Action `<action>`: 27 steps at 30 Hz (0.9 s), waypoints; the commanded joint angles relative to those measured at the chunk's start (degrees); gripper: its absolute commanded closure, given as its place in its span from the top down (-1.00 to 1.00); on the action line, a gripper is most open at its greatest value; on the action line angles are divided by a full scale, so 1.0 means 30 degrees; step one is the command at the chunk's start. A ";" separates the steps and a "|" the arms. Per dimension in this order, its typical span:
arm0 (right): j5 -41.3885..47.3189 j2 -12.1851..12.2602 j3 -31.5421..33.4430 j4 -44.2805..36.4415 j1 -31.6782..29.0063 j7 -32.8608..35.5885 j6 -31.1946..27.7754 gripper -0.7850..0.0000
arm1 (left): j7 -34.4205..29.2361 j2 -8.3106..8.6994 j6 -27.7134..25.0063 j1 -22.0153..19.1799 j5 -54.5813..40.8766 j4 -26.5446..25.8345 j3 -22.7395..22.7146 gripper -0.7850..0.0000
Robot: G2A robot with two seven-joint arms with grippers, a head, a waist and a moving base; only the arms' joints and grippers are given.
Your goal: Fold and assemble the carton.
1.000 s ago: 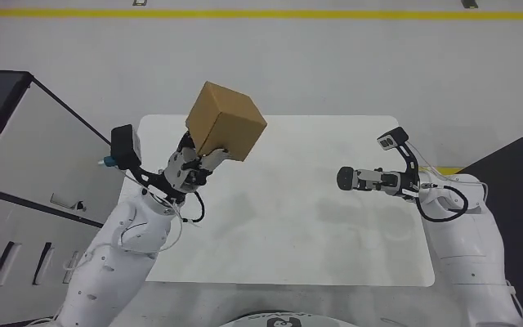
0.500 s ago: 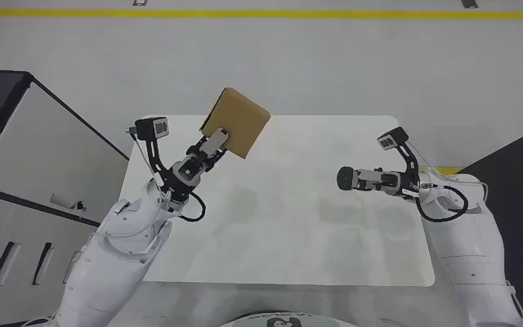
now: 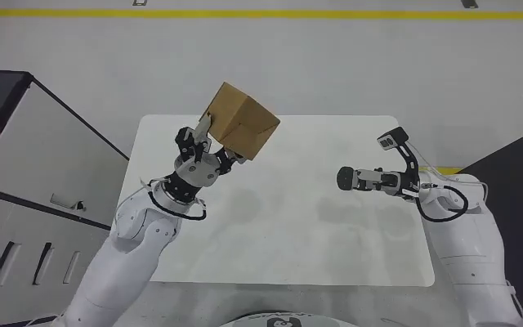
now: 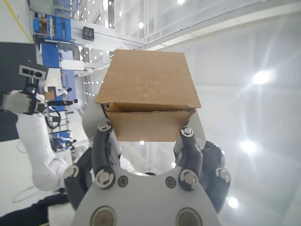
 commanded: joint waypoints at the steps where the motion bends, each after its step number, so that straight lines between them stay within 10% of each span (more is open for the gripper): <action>1: 0.0000 0.0000 0.0000 0.0000 0.0000 0.0000 0.0000 1.00 | 0.0388 -0.0062 0.0800 -0.0014 -0.1081 -0.0056 -0.0084 -1.00; 27: 0.0000 0.0000 0.0000 0.0000 0.0000 0.0000 0.0000 1.00 | -0.0872 -0.0594 0.6046 0.0138 -0.8407 -0.0478 0.0412 -1.00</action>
